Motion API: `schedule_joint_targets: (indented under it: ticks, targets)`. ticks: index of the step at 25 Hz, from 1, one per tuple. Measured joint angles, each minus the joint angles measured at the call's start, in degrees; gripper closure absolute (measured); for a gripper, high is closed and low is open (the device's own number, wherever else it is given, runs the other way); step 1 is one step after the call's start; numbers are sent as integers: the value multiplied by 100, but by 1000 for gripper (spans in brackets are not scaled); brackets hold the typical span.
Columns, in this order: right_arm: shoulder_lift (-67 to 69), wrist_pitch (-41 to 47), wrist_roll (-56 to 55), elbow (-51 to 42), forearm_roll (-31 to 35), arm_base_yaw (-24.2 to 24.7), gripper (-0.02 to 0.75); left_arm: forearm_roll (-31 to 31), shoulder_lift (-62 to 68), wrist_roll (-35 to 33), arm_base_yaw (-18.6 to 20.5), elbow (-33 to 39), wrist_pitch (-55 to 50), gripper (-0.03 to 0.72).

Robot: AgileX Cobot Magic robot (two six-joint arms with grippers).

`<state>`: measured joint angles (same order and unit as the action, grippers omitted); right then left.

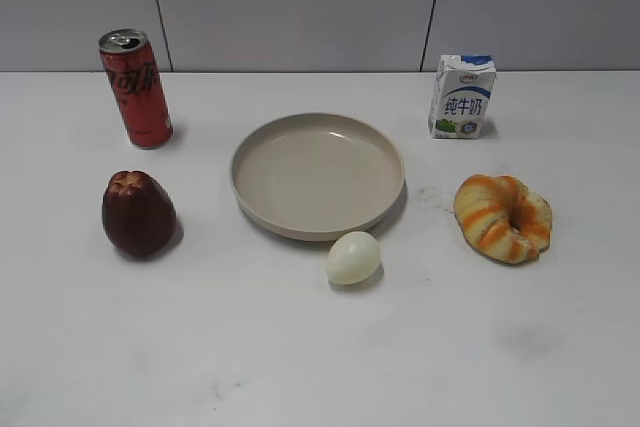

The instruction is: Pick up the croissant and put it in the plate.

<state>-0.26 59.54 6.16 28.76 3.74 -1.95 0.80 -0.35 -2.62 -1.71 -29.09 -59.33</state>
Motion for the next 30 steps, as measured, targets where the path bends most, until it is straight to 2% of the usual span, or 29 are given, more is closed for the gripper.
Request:
schedule_joint_targets:
  ticks: [11, 13, 20, 23, 27, 30]
  targets:
    - [176, -212, -197, 75, 20, 0, 145, 0, 0, 0, 0, 0, 0, 185]
    - [404, -863, -234, 112, 81, 0, 145, 0, 0, 0, 0, 0, 0, 185]
    - [1953, -4436, -272, -419, 221, 0, 145, 0, 0, 0, 0, 0, 0, 185]
    - [2997, -5283, -272, -486, 221, 0, 145, 0, 0, 0, 0, 0, 0, 185]
    - [4557, -5540, -272, -79, 263, 0, 145, 0, 0, 0, 0, 0, 0, 185]
    - [5644, -5091, -276, 631, 496, -97, 145, 0, 0, 0, 0, 0, 0, 185]
